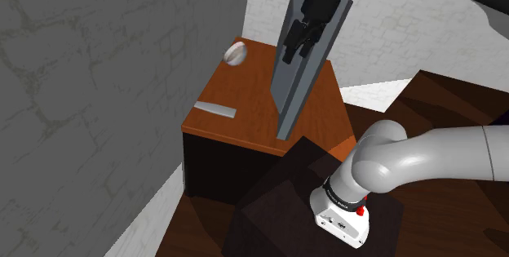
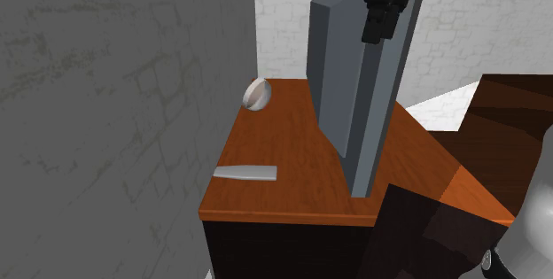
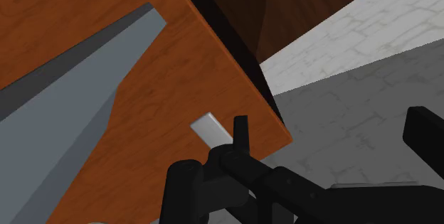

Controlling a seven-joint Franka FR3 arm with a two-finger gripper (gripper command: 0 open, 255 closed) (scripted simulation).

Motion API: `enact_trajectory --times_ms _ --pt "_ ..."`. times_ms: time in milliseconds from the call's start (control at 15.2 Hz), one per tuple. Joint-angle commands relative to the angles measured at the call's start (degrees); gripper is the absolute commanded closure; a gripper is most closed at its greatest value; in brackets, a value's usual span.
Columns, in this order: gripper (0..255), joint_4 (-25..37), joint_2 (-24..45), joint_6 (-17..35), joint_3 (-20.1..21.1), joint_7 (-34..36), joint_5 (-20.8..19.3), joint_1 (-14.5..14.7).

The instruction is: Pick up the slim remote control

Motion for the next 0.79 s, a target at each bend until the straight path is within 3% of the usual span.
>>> enact_trajectory --times_ms 0,726 --pt "0 0.0 0.0 0.0 0.0 0.0 0.0 0.0" --pt "0 -6.1 14.6 19.1 -3.9 -11.6 -3.2 0.6"
